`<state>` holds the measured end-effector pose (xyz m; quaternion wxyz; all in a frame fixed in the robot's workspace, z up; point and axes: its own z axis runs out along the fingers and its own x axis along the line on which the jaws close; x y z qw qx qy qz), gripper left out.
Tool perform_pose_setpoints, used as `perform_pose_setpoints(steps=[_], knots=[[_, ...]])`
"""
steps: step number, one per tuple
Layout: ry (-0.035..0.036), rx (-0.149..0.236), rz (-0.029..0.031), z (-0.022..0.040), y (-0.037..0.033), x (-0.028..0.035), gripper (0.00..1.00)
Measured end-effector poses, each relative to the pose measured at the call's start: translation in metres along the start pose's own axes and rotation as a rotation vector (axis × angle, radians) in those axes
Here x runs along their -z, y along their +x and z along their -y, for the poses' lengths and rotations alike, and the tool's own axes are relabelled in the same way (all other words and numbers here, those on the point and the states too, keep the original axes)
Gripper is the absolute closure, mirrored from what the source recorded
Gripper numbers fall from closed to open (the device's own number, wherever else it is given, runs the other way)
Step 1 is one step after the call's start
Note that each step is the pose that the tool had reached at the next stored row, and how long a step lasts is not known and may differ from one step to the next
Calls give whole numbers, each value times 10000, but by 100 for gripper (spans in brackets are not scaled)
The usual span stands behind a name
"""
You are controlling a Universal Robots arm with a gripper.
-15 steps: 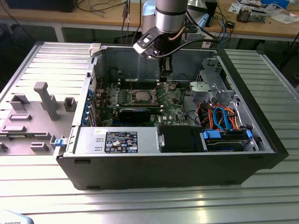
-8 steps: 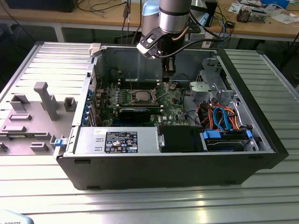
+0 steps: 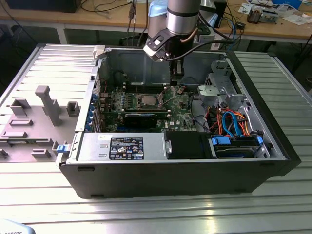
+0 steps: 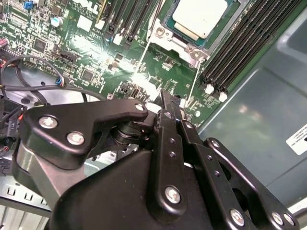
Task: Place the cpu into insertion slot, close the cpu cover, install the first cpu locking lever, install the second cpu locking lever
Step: 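Close the cpu cover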
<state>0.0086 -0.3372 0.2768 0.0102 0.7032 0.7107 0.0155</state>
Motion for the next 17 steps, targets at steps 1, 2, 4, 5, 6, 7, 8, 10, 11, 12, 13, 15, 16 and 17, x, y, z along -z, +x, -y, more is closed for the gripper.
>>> perform_pose_setpoints(steps=[1,2,4,5,6,7,8,10,11,12,13,15,16,17], knots=[[10,-1,0,-16,0,-1,89],[18,-1,-1,-26,0,-1,89],[35,-1,-1,-57,-1,-4,89],[39,0,-2,-81,-1,-7,89],[39,0,-4,-93,-1,-11,89],[40,0,-4,-108,-1,-15,89],[49,-2,-2,-144,-2,-23,89],[57,0,-1,-186,-2,-42,89],[60,0,-2,-199,-2,-53,89],[65,-1,-2,-218,-3,-71,89],[68,-1,-3,-231,-3,-83,89],[72,-1,-2,-251,-3,-109,89],[75,0,-1,-259,-4,-123,89],[83,0,-4,-269,-4,-156,89]])
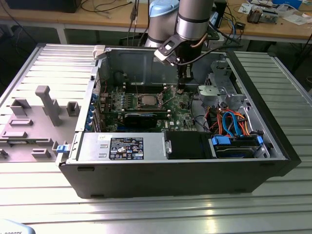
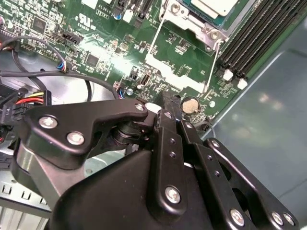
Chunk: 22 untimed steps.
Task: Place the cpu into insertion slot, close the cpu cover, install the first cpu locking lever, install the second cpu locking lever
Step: 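Close the cpu cover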
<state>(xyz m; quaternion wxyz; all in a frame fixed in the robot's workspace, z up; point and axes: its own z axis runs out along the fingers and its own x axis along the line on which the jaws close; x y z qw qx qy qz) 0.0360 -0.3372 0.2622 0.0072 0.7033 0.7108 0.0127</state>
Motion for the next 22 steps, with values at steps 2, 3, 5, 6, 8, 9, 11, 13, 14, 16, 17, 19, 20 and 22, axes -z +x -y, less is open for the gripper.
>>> perform_pose_setpoints(steps=[2,3,5,6,8,9,11,13,14,16,17,19,20,22], knots=[[21,-1,2,-7,-1,-38,89],[41,0,2,-12,-1,-64,89],[143,-1,0,-18,-1,-99,89],[191,-2,0,-18,-1,-116,89],[268,-3,-2,-18,-2,-143,89],[281,-4,-1,-18,-2,-146,89],[290,-5,2,-17,-2,-147,89],[292,-3,-1,-18,-2,-149,89],[292,-3,-1,-18,-2,-149,89],[291,-3,-2,-14,-2,-150,89],[291,-4,-4,0,-2,-151,89],[293,-1,-2,37,-1,-149,89],[292,-3,-3,46,-2,-149,89],[291,-3,-2,60,-1,-148,89]])
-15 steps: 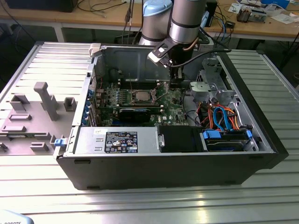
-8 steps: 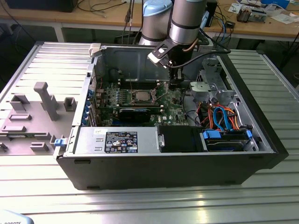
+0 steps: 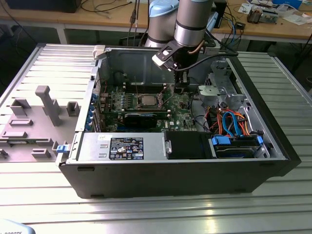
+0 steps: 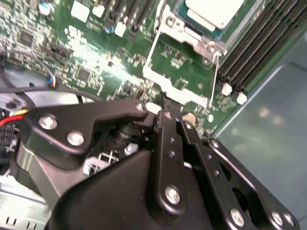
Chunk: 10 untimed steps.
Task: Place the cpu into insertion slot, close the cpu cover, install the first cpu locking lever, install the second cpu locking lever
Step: 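Close the cpu cover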
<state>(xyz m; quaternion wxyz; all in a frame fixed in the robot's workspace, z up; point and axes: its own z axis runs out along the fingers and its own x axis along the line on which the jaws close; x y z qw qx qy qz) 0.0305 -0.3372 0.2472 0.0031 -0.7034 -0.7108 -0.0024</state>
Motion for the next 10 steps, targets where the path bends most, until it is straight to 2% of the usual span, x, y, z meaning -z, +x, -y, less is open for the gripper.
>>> perform_pose_setpoints(steps=[4,5,7,10], knots=[[-3,0,-2,47,0,1,89],[-2,0,-11,59,1,5,89],[-5,1,-86,90,1,15,89],[-4,0,-90,121,1,15,89]])
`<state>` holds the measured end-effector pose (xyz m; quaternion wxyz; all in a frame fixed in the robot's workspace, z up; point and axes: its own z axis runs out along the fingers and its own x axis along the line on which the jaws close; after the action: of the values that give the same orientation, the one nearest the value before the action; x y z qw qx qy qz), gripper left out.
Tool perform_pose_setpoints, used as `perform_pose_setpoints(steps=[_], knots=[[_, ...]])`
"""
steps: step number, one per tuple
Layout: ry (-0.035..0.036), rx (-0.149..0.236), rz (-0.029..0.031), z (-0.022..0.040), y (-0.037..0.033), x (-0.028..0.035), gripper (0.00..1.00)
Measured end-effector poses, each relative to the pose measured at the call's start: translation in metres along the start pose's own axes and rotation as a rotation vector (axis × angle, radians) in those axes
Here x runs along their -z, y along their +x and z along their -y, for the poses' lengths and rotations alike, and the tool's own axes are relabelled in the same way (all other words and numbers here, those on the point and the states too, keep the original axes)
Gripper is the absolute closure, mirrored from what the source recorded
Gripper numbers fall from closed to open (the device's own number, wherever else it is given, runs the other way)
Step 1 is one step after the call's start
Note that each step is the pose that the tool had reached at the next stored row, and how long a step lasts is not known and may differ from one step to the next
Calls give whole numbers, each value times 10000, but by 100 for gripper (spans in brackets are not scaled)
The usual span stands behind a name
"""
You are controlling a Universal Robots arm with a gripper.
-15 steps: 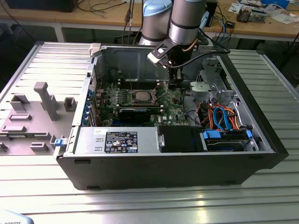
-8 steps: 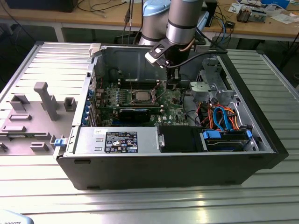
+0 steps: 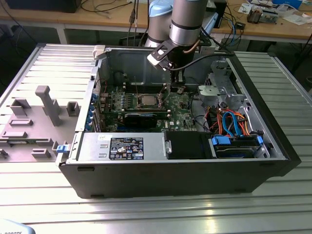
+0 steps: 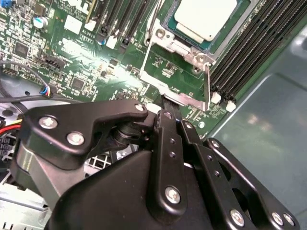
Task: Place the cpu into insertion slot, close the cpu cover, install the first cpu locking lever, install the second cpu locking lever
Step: 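Close the cpu cover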
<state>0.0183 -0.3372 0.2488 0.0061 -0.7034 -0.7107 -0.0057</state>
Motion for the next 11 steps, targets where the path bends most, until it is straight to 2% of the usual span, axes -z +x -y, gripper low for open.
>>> perform_pose_setpoints(steps=[11], knots=[[-1,1,0,29,0,-5,89]])
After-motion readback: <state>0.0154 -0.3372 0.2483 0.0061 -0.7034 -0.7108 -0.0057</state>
